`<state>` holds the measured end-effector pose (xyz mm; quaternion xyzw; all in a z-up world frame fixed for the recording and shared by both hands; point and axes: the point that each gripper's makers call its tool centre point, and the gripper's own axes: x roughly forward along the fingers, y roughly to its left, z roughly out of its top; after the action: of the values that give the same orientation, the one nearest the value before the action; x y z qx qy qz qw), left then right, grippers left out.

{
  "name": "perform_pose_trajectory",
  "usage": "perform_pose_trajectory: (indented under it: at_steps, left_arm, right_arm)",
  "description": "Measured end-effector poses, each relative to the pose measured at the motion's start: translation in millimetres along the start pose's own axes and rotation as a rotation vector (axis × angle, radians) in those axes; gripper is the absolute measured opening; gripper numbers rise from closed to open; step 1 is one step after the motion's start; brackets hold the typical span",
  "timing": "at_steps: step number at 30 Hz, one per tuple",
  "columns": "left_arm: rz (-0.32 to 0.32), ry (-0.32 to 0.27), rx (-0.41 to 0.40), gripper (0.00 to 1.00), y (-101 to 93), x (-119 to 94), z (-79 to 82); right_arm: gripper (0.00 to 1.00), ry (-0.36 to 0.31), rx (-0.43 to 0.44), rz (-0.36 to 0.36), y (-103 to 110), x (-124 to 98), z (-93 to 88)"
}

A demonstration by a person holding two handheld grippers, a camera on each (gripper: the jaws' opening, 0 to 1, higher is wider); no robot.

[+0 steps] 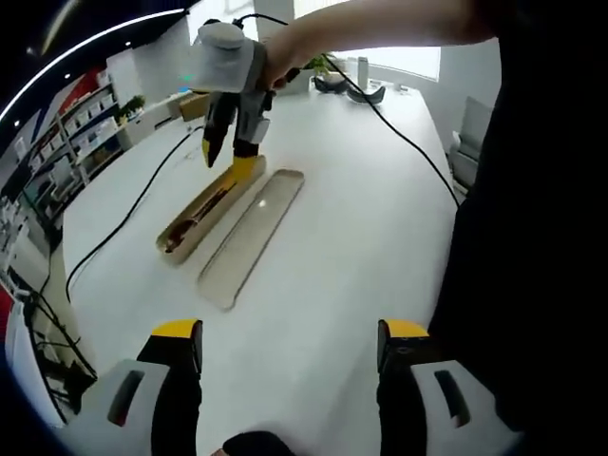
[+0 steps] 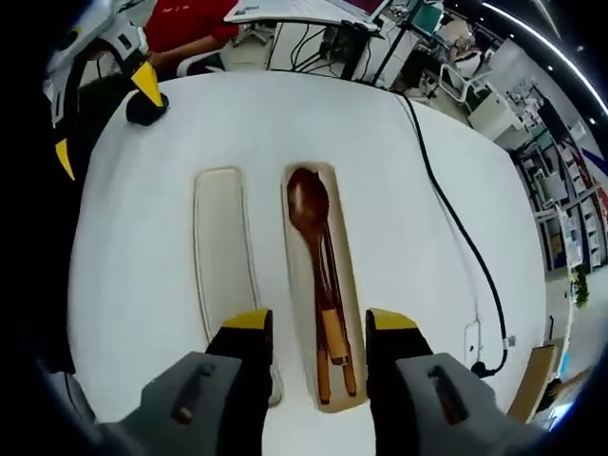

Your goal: Arrange the utensils inside the cutlery case until each visible utensil rests in its matching compartment.

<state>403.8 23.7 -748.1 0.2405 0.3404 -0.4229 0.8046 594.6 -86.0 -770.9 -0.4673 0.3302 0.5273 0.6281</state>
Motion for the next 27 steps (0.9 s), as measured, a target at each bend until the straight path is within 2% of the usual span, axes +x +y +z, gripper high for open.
perform_pose_trajectory:
  at_steps: [3,5,7,12,14,16,19,22,27]
  left_arm:
    - [0.006,0.0,0.009,0.77,0.1,-3,0.6]
    - [0.001,0.0,0.008,0.77,-1.3,-6,3.1]
    - [0.005,-0.032,-0.003,0.78,-0.3,-8,11.3]
    - [0.017,-0.017,0.035,0.78,2.7,-8,13.7]
    - [0.014,-0.023,0.038,0.78,2.6,-9,16.6]
    - [0.013,-0.029,0.043,0.78,2.9,-10,18.3]
    - [0.019,-0.025,0.054,0.78,4.3,-11,19.2]
    - [0.019,-0.027,0.062,0.78,4.0,-13,21.7]
    - [0.028,-0.055,0.046,0.78,5.0,-18,28.7]
  right_arm:
    - [0.44,0.008,0.01,-0.024,0,-5,-5.0]
    - [0.46,0.036,0.031,-0.042,0,-8,-12.2]
    - [0.5,0.049,0.009,-0.045,2,-11,-17.8]
    - [0.42,0.039,0.059,-0.028,9,-25,-26.6]
    - [0.44,0.043,0.088,-0.033,12,-28,-32.7]
    - [0.45,0.076,0.125,-0.037,16,-32,-42.7]
    - [0.5,0.047,0.127,-0.051,21,-39,-46.8]
    - [0.55,0.046,0.152,-0.057,27,-43,-54.0]
    - [0.53,0.051,0.209,-0.066,41,-52,-67.7]
